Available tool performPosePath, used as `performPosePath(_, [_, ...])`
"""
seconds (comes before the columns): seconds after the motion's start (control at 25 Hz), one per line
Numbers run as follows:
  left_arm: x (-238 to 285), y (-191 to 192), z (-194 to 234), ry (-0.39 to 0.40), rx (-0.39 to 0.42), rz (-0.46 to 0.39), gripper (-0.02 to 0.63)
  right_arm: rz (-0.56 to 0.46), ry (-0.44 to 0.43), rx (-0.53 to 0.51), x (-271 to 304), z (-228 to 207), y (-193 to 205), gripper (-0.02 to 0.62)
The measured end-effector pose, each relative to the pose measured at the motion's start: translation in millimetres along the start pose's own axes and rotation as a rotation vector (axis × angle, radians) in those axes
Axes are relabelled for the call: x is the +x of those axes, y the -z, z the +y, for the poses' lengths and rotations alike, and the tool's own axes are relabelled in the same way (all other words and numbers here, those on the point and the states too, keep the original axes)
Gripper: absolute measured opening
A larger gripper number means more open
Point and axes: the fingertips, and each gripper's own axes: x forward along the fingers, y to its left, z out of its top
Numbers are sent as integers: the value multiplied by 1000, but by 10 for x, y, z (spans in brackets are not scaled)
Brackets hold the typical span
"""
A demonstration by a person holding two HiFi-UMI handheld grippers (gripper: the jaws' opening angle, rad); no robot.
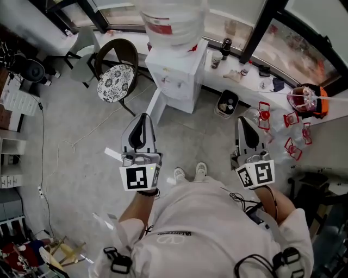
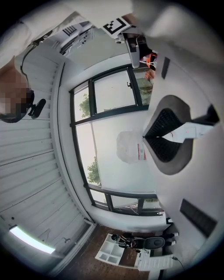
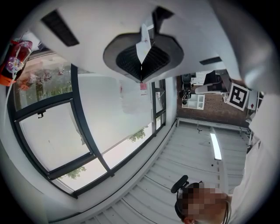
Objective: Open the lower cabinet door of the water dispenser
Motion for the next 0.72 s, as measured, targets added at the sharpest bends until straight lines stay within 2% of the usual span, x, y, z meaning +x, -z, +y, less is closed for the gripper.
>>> performPosePath(0.72, [-117, -72, -7, 30, -13, -27, 5, -10, -27, -24, -55, 284, -82, 15])
